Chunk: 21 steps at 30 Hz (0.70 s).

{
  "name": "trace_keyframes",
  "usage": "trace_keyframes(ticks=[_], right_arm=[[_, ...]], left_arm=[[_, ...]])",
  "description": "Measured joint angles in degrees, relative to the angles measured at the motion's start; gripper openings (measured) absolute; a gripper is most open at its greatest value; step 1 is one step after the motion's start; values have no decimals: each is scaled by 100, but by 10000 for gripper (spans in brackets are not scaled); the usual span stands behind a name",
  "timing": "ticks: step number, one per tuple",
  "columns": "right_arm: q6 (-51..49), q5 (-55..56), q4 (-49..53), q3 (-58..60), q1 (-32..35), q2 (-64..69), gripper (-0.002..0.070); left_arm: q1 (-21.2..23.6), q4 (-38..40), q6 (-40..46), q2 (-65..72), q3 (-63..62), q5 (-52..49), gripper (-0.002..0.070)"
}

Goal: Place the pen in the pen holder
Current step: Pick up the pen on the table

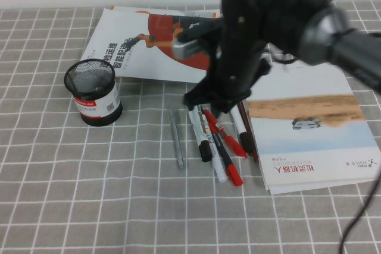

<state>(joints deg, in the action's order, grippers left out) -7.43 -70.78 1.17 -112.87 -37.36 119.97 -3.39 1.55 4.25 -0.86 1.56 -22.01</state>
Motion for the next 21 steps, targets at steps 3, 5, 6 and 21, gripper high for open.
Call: trace_keyframes(ticks=[3,5,6,21], right_arm=[[12,0,-80,-395,-66,384,237],[1,0,-117,-618,-138,623,316],[1,0,-117,-711,-165,734,334],[-437,0,199,-1141,-227,1458,283]], left_arm=[[0,0,0,0,0,0,-4],[0,0,0,0,0,0,-4],[0,0,0,0,0,0,-4],[0,0,0,0,0,0,-4]])
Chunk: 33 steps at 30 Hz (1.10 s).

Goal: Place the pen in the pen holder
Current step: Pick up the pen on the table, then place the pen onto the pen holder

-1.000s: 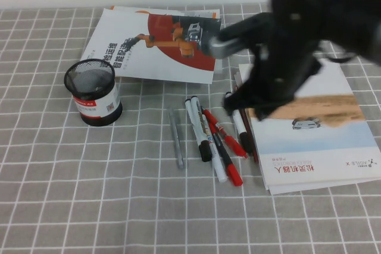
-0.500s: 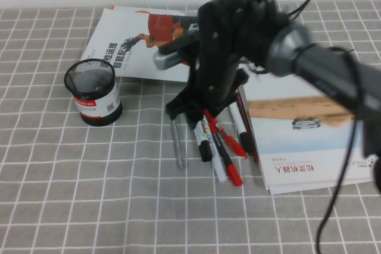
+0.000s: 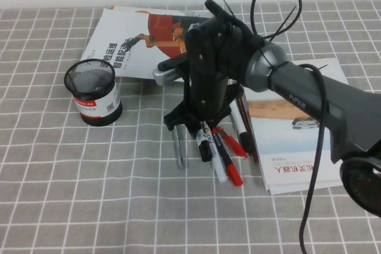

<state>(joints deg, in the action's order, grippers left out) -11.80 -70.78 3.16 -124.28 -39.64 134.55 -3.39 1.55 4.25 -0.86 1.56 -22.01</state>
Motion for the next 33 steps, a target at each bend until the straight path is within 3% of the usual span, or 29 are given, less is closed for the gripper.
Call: trace_keyframes(ticks=[7,16,18,23,29,33], right_arm=[[-35,21,70,-20,0,108,108],[-118,62,-81,76,-63,-108,99],[-242,493,-97,340,-163,-387,99],[-456,2999,-530,2001,-416,-1457,99],[-581,7690,-687,4393,-687,-2124,99],[-863,9924,-501,4880,-739,-2068,99]], left_arm=[[0,0,0,0,0,0,-4],[0,0,0,0,0,0,-4],[0,0,0,0,0,0,-4],[0,0,0,0,0,0,-4],[0,0,0,0,0,0,-4],[0,0,0,0,0,0,-4]])
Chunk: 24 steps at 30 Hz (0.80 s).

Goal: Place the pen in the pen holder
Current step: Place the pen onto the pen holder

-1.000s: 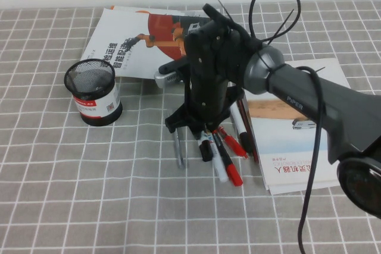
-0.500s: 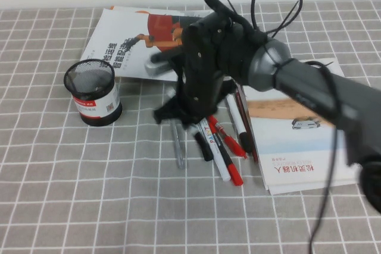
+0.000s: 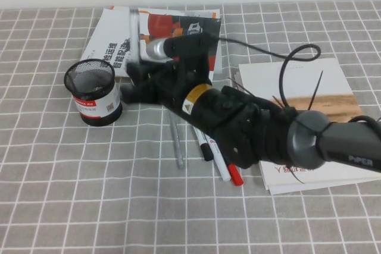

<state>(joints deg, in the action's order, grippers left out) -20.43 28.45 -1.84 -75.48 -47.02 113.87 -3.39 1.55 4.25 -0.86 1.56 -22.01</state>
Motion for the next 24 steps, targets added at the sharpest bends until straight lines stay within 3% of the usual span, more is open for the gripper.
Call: trace_keyframes(ticks=[3,7,20,24], right_arm=[[-23,752,90,-211,-45,127,99],[-37,943,388,-951,-52,495,99],[-37,-60,891,-3717,-52,2589,99],[-37,-384,891,-4043,-52,2881,179]], left_arm=[[0,0,0,0,0,0,-4],[0,0,0,0,0,0,-4],[0,0,0,0,0,0,-4],[0,0,0,0,0,0,-4]])
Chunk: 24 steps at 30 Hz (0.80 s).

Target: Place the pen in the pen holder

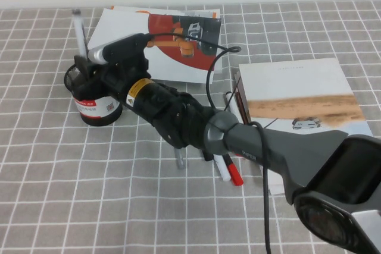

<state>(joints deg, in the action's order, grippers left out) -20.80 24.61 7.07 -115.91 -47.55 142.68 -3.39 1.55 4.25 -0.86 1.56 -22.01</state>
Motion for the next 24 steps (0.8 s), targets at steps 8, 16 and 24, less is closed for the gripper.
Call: trace_keyframes(ticks=[8,16,24], right_arm=[[0,-549,12,-53,11,-130,313],[-19,-455,403,1293,-123,-1789,6],[57,1411,505,4660,-193,-3894,-11]], left_arm=[[0,0,0,0,0,0,-4],[0,0,0,0,0,0,-4],[0,0,0,0,0,0,-4]])
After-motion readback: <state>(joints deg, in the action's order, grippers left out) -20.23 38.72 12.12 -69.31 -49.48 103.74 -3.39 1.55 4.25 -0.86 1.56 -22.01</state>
